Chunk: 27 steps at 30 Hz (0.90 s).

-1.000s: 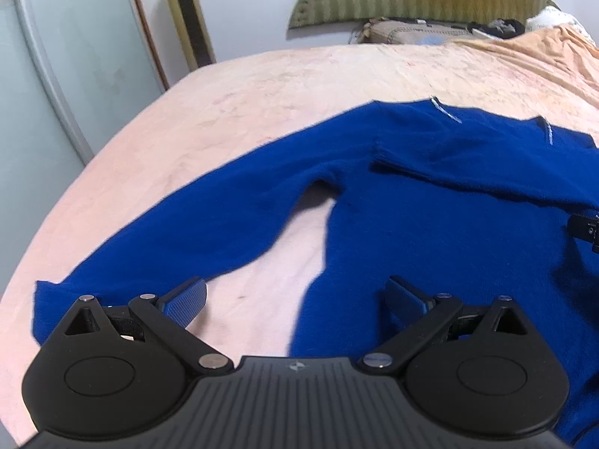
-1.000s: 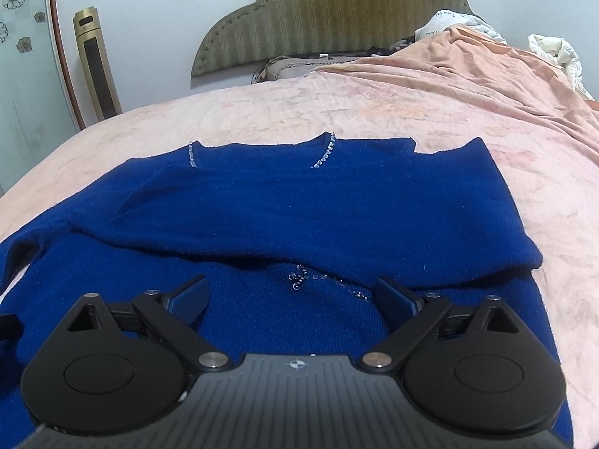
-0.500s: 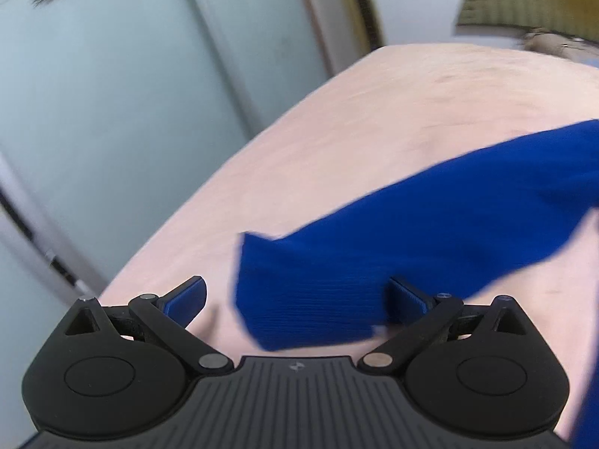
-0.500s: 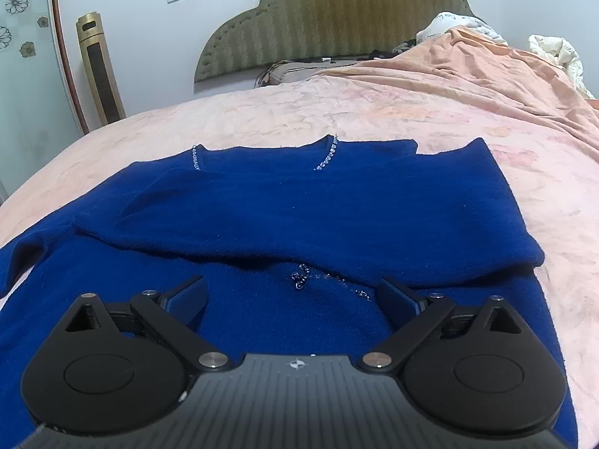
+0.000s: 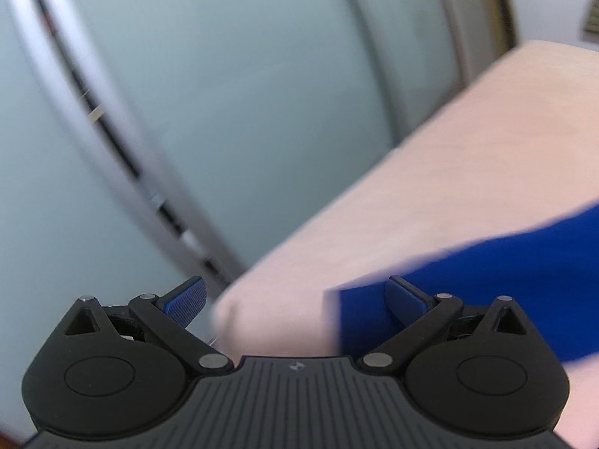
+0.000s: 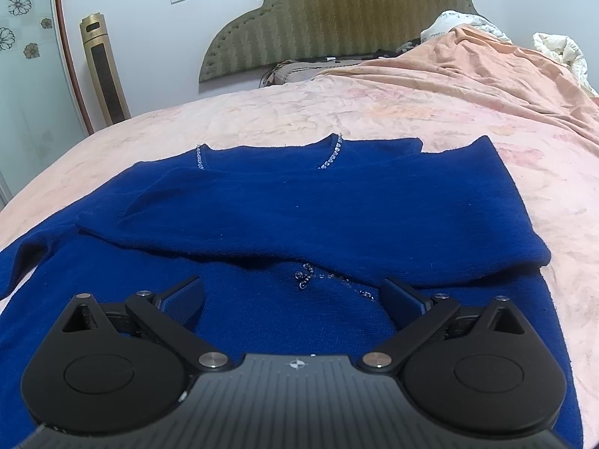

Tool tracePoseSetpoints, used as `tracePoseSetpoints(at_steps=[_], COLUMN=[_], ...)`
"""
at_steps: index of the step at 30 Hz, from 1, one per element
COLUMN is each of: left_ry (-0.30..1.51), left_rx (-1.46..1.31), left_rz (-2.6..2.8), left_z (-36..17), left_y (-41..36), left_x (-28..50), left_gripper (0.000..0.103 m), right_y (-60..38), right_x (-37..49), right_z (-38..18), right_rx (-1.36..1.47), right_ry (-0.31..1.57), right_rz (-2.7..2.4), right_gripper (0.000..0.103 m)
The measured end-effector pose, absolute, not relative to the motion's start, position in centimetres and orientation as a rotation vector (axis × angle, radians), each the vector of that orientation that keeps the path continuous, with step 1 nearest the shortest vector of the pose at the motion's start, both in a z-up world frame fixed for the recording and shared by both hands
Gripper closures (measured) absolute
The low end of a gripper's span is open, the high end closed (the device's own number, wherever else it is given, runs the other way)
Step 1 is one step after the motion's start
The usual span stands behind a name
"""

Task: Fold small clothes
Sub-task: 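Reach the left gripper to the other sleeve cuff and pinch it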

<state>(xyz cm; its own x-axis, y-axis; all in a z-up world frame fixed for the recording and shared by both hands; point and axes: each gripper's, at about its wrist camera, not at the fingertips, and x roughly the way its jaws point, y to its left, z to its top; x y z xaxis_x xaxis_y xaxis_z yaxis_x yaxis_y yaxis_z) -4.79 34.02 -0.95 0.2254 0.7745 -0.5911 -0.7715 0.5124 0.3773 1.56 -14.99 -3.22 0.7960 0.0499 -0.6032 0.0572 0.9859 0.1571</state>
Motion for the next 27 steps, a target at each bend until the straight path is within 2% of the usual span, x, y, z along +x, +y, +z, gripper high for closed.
tracePoseSetpoints(at_steps=[4, 9, 15, 20, 27], left_ry=[0.784, 0.803, 0.827, 0.737, 0.515], left_rx=[-0.062, -0.179, -0.597, -0.94, -1.084], left_rz=[1.091, 0.88, 0.593, 0.479, 0.551], left_z=[0.7, 1.7, 0.6, -1.6, -3.0], left_y=[35.7, 34.5, 34.5, 35.8, 36.2], left_x=[-7.1, -7.9, -8.9, -9.9, -10.8], left_gripper=[0.001, 0.001, 0.001, 0.001, 0.002], right_y=[-15.0, -15.0, -15.4, -15.5, -15.5], right_x=[1.5, 1.5, 1.3, 1.2, 1.1], right_z=[-3.2, -3.2, -3.3, -3.3, -3.3], right_rx=[0.176, 0.184, 0.207, 0.22, 0.223], right_ry=[0.648, 0.643, 0.634, 0.628, 0.626], right_rz=[-0.002, 0.002, 0.011, 0.019, 0.02], right_gripper=[0.0, 0.0, 0.0, 0.0, 0.0])
